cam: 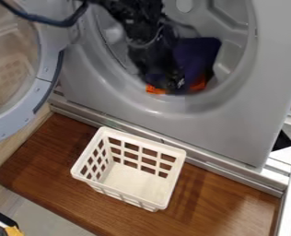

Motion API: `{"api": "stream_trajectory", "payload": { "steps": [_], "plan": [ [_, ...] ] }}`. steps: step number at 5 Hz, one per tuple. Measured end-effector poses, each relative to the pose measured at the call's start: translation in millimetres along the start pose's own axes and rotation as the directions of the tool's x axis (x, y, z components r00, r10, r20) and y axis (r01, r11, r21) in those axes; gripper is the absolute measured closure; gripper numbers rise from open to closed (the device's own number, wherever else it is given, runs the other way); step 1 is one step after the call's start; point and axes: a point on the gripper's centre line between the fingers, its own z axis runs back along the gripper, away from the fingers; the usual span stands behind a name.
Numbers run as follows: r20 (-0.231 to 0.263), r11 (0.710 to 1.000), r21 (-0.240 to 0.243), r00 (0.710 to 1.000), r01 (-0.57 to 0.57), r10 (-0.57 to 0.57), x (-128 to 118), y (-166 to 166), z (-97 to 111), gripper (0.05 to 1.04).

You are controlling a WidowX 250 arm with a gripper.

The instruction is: Moved the purple cloth from the washer to the basket

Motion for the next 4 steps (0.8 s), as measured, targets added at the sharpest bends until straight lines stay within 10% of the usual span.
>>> {"api": "stream_trajectory", "payload": {
  "steps": [4],
  "plan": [
    [0.078, 0.991, -0.132, 0.997, -0.017, 0.028, 15, -25, -32, 0.110]
  ]
}}
